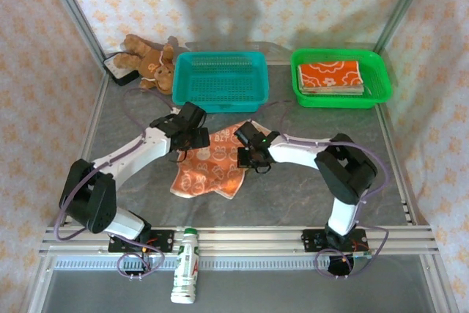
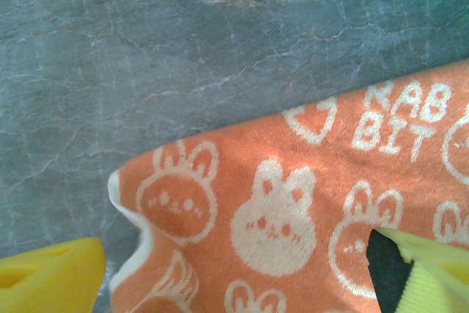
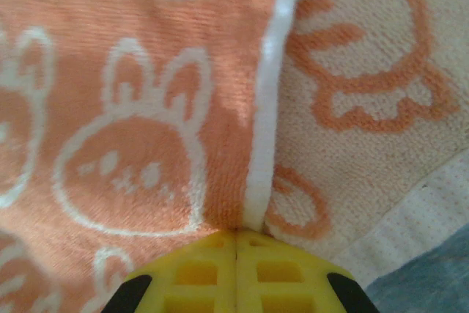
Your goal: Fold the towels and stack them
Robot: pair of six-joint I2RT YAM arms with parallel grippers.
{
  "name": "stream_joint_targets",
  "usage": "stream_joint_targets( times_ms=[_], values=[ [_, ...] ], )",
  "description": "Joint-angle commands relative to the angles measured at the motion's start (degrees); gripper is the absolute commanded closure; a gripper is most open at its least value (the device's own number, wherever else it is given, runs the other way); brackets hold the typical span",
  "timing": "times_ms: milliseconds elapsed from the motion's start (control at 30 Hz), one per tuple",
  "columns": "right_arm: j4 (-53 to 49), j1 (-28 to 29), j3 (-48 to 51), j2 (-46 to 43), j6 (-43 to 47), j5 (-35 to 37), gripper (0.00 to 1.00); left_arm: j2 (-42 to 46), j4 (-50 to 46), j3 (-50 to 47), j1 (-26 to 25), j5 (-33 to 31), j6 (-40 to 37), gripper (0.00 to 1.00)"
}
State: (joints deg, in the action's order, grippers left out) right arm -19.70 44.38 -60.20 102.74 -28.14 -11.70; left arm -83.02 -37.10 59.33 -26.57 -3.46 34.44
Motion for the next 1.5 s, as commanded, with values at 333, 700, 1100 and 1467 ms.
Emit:
stream_joint_targets(
  times_ms=[333,700,1100,1467],
  values=[
    [-4.86,-6.59,-6.55,0.24,9.08,9.5,1.0,12.09,-3.39,-14.94,-5.88,3.42,12.96,0.29],
    [-6.83,0.58,2.7,-14.3,0.84,9.78,0.77,18.39,-8.45,-24.85,-18.71,-1.02,31.55,0.59],
    [-7.37,5.32,10.02,-19.55,-5.61,12.53,0.73,18.35,-1.89,-29.93,-23.97,2.0,35.13,0.74],
    [-7.59,6.46,10.92,-19.77,-6.52,12.57,0.73,17.12,0.0,-31.64,-25.29,3.19,36.1,0.71]
  ],
)
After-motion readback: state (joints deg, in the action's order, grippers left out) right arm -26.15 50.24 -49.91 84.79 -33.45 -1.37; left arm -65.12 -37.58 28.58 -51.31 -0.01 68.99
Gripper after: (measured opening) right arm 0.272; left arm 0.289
